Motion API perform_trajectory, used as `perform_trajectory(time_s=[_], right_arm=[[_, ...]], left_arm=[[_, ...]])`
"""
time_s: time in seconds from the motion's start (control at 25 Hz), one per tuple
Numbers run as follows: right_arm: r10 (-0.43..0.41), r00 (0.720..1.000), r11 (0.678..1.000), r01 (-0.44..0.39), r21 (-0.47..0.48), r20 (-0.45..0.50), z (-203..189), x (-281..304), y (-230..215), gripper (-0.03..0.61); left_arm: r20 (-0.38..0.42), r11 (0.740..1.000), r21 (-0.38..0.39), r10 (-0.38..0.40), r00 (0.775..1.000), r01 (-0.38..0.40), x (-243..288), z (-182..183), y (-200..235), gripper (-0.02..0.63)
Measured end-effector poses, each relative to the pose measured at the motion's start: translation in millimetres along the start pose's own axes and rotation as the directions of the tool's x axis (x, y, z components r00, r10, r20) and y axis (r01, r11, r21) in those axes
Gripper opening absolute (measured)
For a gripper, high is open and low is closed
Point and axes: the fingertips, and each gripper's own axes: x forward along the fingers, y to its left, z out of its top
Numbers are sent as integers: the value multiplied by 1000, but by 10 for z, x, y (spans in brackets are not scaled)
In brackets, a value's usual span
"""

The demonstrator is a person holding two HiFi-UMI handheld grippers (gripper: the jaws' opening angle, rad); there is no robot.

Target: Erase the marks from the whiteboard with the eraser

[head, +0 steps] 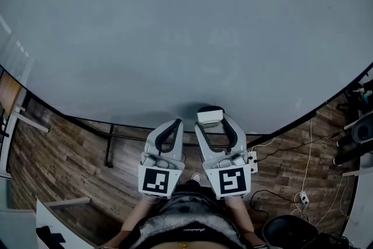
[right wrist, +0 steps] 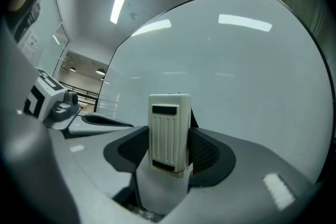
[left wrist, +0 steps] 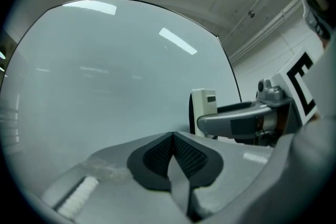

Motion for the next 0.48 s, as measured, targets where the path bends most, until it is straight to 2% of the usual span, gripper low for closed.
perform_trajectory(time_s=[0.28,0.48], right_arm=[[2,1000,1000,-3,-31,-23,-150,11,-314,239],[16,999,1000,-16,-24,-34,-197,109,-256,239]], left_arm=[[-34,999,-15,43,998,-43,205,-191,-165,5],[-62,997,-29,70,996,-72,154,-329,-65,5]])
